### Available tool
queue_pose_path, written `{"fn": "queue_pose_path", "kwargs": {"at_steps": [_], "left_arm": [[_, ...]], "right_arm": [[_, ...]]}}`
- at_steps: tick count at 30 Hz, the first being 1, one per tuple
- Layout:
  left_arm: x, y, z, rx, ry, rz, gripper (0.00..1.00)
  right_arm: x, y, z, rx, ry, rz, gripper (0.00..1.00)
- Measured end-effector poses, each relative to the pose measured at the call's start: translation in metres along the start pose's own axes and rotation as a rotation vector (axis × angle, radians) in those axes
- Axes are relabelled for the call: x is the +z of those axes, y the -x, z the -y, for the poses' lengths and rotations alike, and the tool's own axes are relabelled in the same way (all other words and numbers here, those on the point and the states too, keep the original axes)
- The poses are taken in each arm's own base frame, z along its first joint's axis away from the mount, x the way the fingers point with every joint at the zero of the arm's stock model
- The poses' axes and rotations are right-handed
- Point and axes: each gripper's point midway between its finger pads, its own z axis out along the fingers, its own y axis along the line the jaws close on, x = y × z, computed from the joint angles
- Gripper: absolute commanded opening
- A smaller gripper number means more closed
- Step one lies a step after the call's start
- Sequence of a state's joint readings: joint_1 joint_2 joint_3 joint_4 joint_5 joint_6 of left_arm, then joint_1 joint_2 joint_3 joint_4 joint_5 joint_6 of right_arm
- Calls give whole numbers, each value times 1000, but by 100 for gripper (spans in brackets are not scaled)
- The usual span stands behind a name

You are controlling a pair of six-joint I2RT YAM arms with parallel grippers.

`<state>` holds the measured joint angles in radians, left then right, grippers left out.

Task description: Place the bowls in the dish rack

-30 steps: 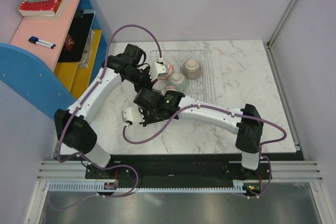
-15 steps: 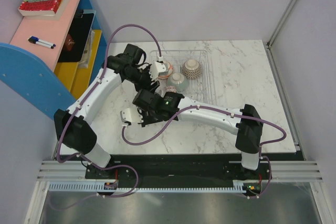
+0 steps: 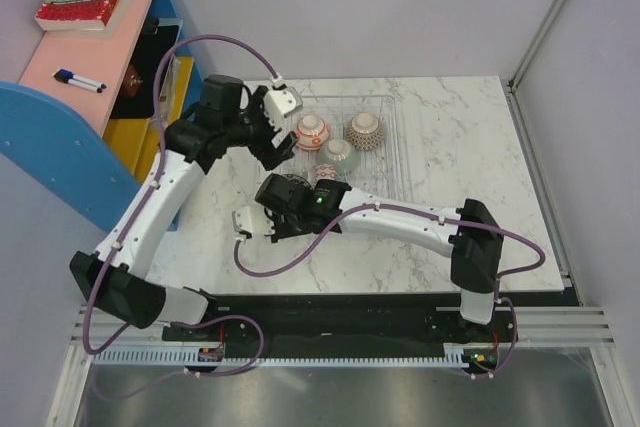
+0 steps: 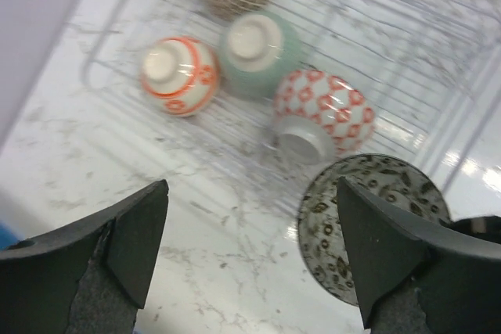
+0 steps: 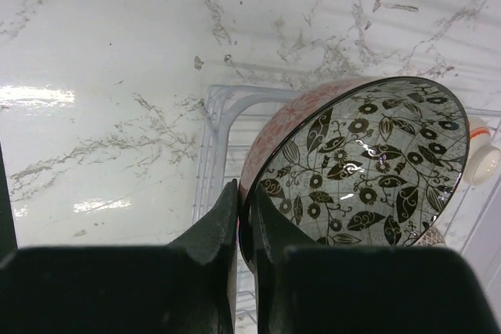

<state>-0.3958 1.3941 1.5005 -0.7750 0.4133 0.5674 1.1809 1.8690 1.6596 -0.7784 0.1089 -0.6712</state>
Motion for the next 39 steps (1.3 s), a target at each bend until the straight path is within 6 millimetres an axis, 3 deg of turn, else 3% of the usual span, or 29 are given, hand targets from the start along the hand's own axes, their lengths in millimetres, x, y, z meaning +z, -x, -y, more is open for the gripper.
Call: {"fn": "queue_pose_path", "kwargs": {"at_steps": [3, 7, 15, 20, 25, 30, 34, 39], "left_arm": [[-23, 10, -34, -39, 157, 60, 96], [-44, 0, -75, -104, 319, 81, 96], [-25, -84, -102, -271, 439, -49, 97], [-19, -114, -117, -341, 503, -83, 98], [-13, -131, -116, -385, 490, -76, 98], [-1, -147, -95, -425, 379, -66, 98], [3, -156, -85, -451, 324, -56, 98], [7, -156, -75, -460, 270, -26, 98]], "right_arm": [[-6, 5, 7, 16, -29, 22, 0], [-15, 9, 19, 49, -78, 49, 0], [-34, 1, 53, 188, -159, 101, 0], [-56, -14, 83, 324, -203, 163, 0], [-91, -43, 116, 516, -230, 290, 0], [-131, -89, 145, 764, -242, 470, 0], [-142, -111, 149, 922, -178, 607, 0], [-137, -121, 139, 1146, 16, 791, 0]]}}
